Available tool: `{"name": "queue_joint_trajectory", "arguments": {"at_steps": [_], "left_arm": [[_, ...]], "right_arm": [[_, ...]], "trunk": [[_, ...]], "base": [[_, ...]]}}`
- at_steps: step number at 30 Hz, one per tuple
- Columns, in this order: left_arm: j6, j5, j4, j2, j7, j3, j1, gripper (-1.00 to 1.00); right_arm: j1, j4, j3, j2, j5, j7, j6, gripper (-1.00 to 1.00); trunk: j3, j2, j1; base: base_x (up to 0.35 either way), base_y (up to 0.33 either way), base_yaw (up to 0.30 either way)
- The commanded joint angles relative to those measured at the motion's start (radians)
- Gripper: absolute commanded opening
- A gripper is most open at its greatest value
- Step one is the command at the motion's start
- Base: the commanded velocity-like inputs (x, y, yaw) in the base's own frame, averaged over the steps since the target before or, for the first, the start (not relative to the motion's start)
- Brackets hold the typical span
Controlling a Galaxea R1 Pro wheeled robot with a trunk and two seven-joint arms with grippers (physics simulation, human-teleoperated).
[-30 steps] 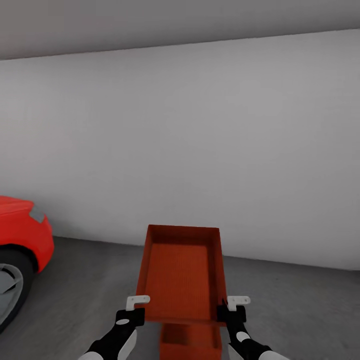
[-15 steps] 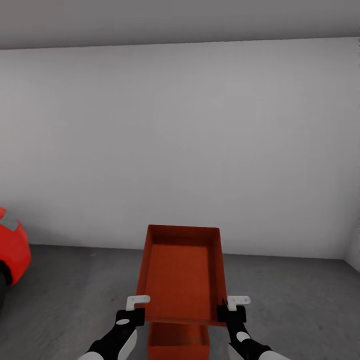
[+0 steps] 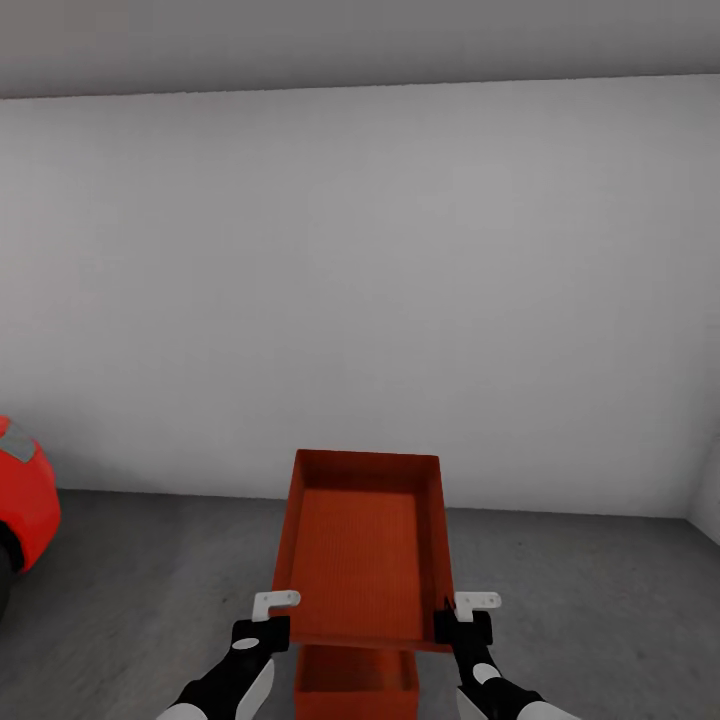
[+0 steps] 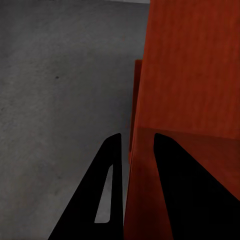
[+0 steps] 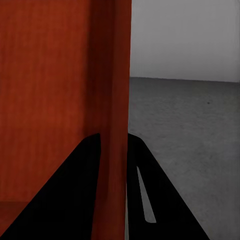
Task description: Move the two storage containers from the living room to the garage. In the garage, place one container on the floor and stack the other container on top of it (either order is fine).
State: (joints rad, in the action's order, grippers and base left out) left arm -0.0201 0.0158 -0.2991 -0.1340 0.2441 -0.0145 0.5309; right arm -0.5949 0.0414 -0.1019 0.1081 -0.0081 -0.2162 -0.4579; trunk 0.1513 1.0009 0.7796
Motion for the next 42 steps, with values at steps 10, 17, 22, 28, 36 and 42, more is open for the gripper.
{"name": "queue_joint_trajectory", "arguments": {"at_steps": [10,17,22,28,36,42], "left_arm": [[-0.003,0.015,0.003,0.002,0.007,-0.013,0.000,-1.00],[-0.003,0.015,0.003,0.002,0.007,-0.013,0.000,-1.00],[-0.003,0.015,0.003,0.002,0.007,-0.013,0.000,-1.00],[-0.003,0.015,0.002,0.002,0.007,-0.013,0.000,-1.00],[-0.003,0.015,0.003,0.002,0.007,-0.013,0.000,-1.00],[-0.003,0.015,0.002,0.001,0.008,-0.013,0.000,-1.00]], "right_arm": [[-0.002,0.002,-0.007,0.001,0.007,-0.006,-0.042,-1.00],[-0.002,0.002,-0.007,0.001,0.007,-0.006,-0.042,-1.00],[-0.002,0.002,-0.006,0.001,0.006,-0.006,-0.043,-1.00],[-0.002,0.002,-0.006,-0.001,0.006,-0.005,-0.042,-1.00],[-0.002,0.002,-0.006,-0.002,0.007,-0.005,-0.042,-1.00],[-0.002,0.002,-0.006,-0.003,0.007,-0.005,-0.042,-1.00]], "trunk": [[0.001,0.001,0.000],[0.001,0.001,0.000],[0.001,0.001,0.000],[0.000,0.001,0.000],[-0.003,0.001,0.000],[-0.003,0.001,0.000]], "base": [[0.007,0.000,0.000],[0.139,0.000,0.000],[0.158,0.000,0.001],[0.045,0.000,0.137],[0.004,0.000,0.226],[0.000,0.000,0.033]]}}
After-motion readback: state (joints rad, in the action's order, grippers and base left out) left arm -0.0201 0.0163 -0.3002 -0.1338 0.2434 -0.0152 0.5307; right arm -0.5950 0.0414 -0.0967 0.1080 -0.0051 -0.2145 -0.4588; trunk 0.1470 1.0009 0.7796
